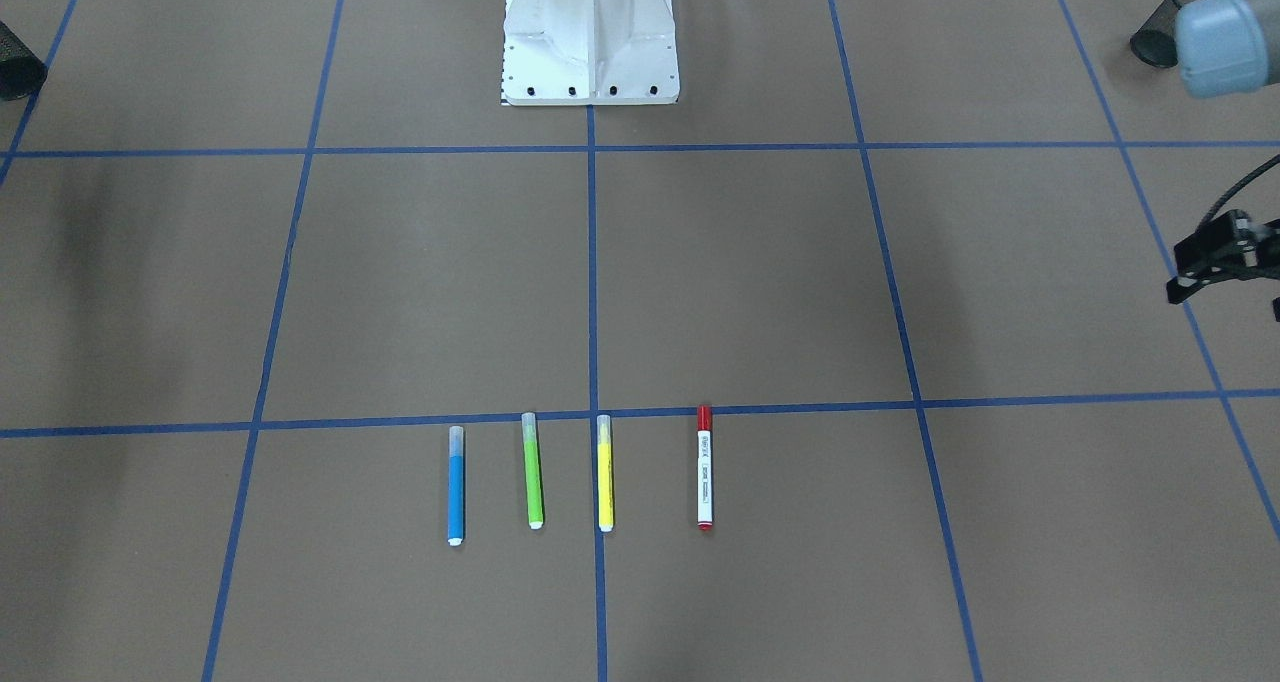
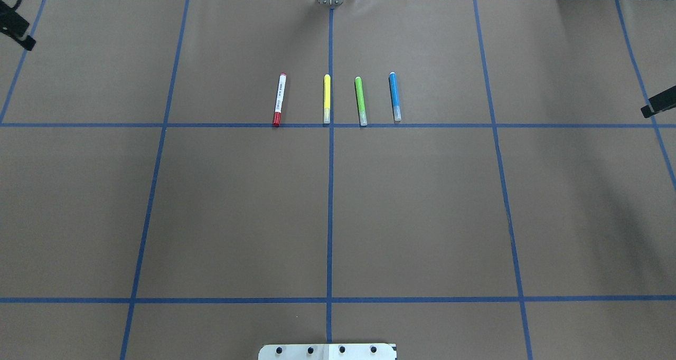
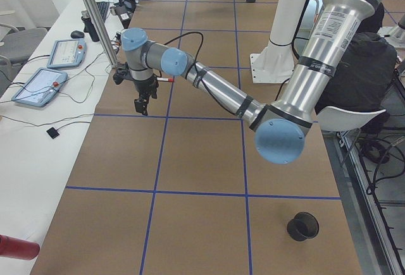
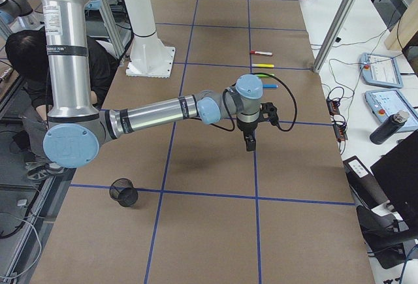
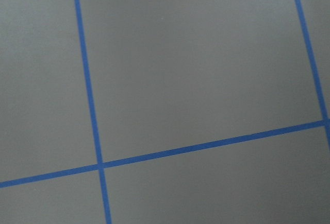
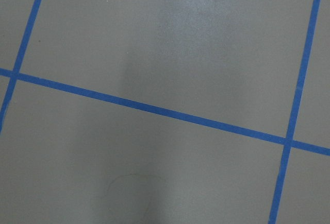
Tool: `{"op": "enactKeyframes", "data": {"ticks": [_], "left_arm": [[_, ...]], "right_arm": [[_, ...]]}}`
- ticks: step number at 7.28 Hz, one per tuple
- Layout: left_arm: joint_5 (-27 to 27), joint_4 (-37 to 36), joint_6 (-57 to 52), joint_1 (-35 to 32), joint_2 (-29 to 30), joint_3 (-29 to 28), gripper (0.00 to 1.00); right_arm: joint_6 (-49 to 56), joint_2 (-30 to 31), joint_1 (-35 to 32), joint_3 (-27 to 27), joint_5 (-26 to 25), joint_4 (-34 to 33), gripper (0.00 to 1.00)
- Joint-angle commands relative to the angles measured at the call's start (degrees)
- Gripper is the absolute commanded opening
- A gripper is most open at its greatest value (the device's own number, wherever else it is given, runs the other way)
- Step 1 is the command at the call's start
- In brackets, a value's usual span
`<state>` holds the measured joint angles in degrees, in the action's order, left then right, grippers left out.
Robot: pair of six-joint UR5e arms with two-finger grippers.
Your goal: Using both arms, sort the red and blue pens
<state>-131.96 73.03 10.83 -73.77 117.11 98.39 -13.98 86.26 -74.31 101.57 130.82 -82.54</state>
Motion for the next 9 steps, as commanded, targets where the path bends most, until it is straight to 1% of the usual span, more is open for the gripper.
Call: {"op": "enactKeyframes", "data": {"ticks": [1,2,3,4,5,6,7,9], "left_arm": [[-0.05,0.00,6.99,7.54,10.73,-6.94,1.00],[0.04,2.87,11.19,11.07,13.12,-10.46,1.00],[0.12,11.08,21.85,13.97,14.02,-13.89,1.00],[2.39,21.43,31.61,16.96,14.98,-18.71,1.00],[5.72,23.97,35.36,20.64,19.78,-24.93,1.00],[8.80,24.26,35.58,23.47,23.65,-29.52,1.00],[10.74,24.61,36.97,24.45,24.56,-30.00,1.00],[11.28,24.87,42.84,27.08,24.75,-30.09,0.99]], "right_arm": [[-2.55,-6.78,3.19,-3.90,-0.30,-1.48,1.00],[-2.55,-9.33,4.51,-6.19,-0.30,-1.49,1.00],[-2.72,-11.36,5.30,-7.43,-0.21,-1.66,1.00],[-2.63,-13.73,5.57,-8.92,-0.12,-3.49,1.00],[-2.72,-16.54,6.88,-10.15,-0.04,-4.90,1.00],[-4.72,-18.65,8.55,-10.34,-1.60,-5.09,1.00],[-9.35,-20.85,9.35,-11.38,-2.57,-4.83,1.00],[-12.47,-22.19,11.10,-11.75,-2.67,-4.21,1.00]]}}
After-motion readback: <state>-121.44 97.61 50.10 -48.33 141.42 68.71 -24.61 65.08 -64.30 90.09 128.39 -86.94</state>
